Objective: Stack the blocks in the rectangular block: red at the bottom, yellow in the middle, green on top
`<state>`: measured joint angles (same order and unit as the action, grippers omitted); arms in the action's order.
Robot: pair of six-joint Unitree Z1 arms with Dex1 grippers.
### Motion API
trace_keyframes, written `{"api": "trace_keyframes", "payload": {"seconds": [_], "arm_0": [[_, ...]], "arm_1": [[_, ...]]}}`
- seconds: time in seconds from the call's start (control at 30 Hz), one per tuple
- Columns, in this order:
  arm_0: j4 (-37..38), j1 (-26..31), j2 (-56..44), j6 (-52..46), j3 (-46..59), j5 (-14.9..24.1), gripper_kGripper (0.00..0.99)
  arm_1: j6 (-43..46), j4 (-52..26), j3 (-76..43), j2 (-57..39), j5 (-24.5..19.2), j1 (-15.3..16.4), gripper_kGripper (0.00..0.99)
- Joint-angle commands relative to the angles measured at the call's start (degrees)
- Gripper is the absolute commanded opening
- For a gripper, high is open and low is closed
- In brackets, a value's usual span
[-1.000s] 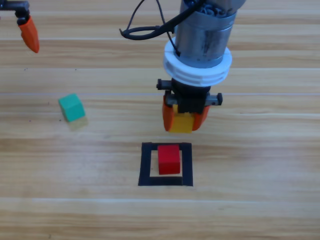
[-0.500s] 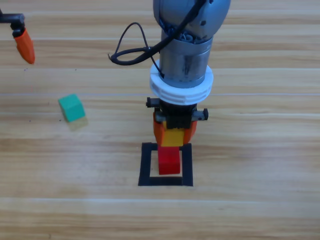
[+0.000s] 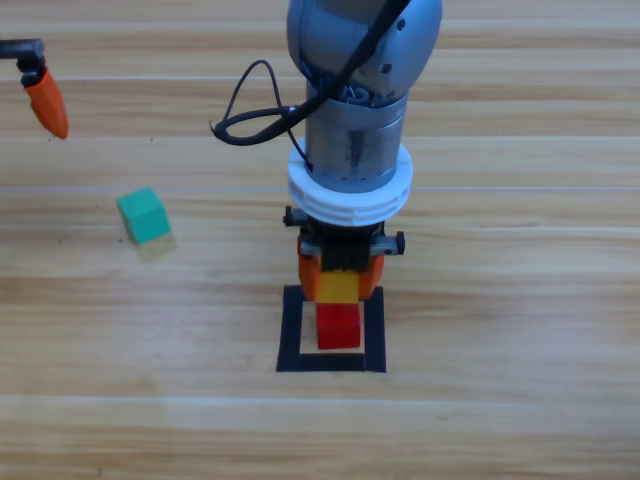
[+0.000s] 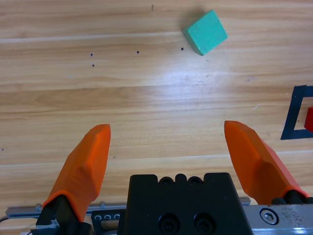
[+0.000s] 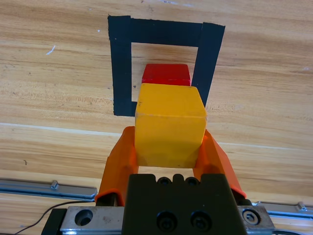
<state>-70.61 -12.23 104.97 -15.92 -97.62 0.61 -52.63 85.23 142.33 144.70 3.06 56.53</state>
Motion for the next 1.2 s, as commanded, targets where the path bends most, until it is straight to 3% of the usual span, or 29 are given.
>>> {"api": "trace_keyframes", "payload": {"seconds": [0.03,0.7,0.73,0.8,0.83,1.03,1.2], "arm_0": [[1.61,1.16,-0.82,-0.69,2.87,-0.78,0.990],[2.84,0.89,-0.82,-1.22,3.84,-1.13,0.990],[2.84,0.89,-0.82,-1.22,3.84,-1.13,0.990],[2.84,0.89,-0.82,-1.22,3.84,-1.13,0.990],[2.84,0.89,-0.82,-1.22,3.84,-1.13,0.990],[2.84,0.89,-0.91,-2.36,3.23,-1.22,0.990],[1.88,0.01,1.73,-8.16,-1.52,-1.57,0.990]], "arm_1": [[-0.63,0.64,0.58,4.81,-1.13,1.48,0.000],[-0.19,0.55,1.28,7.35,-1.13,1.48,0.014],[-0.10,0.64,1.28,7.35,-1.13,1.48,0.199],[-0.36,0.73,0.66,6.92,-1.13,1.48,0.933],[-0.28,0.73,0.58,6.21,-1.39,1.48,0.990],[0.60,0.73,-0.04,-1.43,-3.94,1.48,0.990],[11.50,0.73,-0.48,-14.62,-9.56,1.48,0.990]]}}
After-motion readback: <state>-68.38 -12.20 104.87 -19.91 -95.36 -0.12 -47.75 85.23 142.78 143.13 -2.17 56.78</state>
